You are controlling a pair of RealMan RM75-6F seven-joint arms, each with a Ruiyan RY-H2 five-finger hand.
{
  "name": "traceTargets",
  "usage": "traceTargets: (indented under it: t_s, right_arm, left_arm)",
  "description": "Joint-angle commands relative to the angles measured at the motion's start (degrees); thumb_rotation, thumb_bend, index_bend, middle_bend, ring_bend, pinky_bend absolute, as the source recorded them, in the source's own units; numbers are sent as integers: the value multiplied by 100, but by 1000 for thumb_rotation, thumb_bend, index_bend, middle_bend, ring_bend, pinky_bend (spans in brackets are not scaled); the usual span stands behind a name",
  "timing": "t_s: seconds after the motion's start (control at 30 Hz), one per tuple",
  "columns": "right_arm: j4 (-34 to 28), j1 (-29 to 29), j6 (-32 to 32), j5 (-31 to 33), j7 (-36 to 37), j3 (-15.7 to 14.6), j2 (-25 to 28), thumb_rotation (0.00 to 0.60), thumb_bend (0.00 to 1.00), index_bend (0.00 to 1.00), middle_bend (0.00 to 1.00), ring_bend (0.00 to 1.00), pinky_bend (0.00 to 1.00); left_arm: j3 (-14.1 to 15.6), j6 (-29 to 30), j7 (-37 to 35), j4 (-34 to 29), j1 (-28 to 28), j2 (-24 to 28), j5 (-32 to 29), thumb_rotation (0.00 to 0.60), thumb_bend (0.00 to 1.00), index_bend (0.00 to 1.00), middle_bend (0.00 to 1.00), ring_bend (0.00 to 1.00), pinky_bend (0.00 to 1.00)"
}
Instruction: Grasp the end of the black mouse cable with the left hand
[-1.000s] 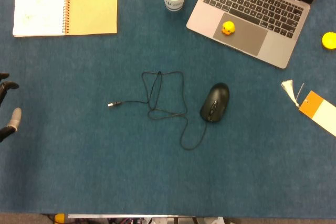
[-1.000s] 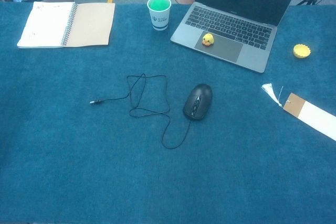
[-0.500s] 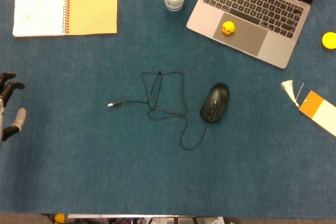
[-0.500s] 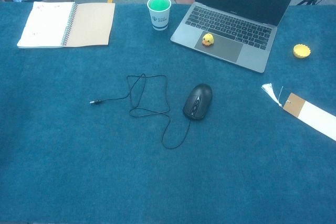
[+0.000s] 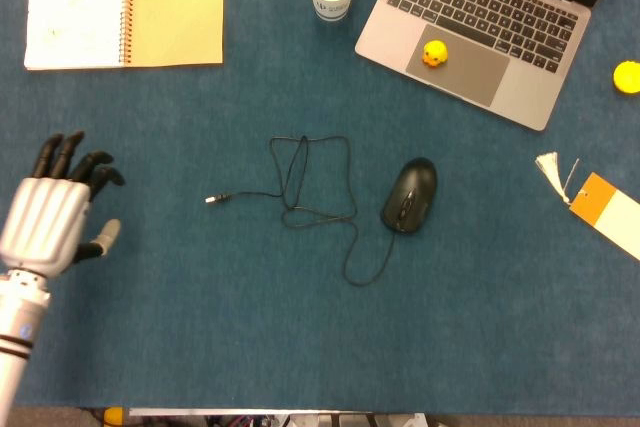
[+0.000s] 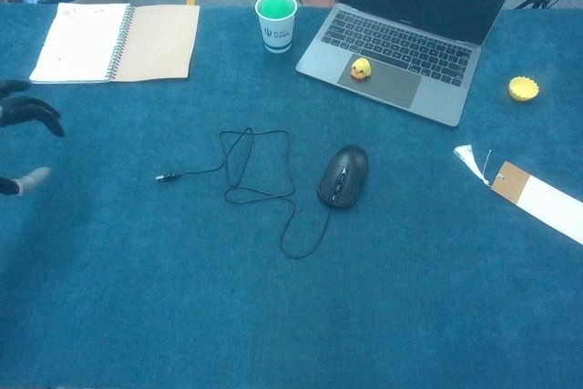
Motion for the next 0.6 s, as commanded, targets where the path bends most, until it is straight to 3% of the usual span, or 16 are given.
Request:
traceTargets:
  t_s: [0.03, 0.4, 0.6]
  right_arm:
    - [40, 6, -40, 33, 29, 3, -15, 600, 368, 609, 453, 355, 420]
    - [208, 19, -131, 116, 119, 15, -77, 600, 369, 609, 453, 355, 420]
    - [303, 12, -157, 144, 208, 16, -104, 600, 369, 609, 453, 355, 420]
  left_arm:
    - [-77, -341, -40, 119, -210, -267, -271, 600, 293, 353, 237, 8, 0]
    - [-270, -1012, 372, 401, -699, -1014, -1151, 600, 282, 358, 237, 8, 0]
    - [-326, -1058, 714, 599, -870, -1398, -1533, 600, 282, 359, 237, 8, 0]
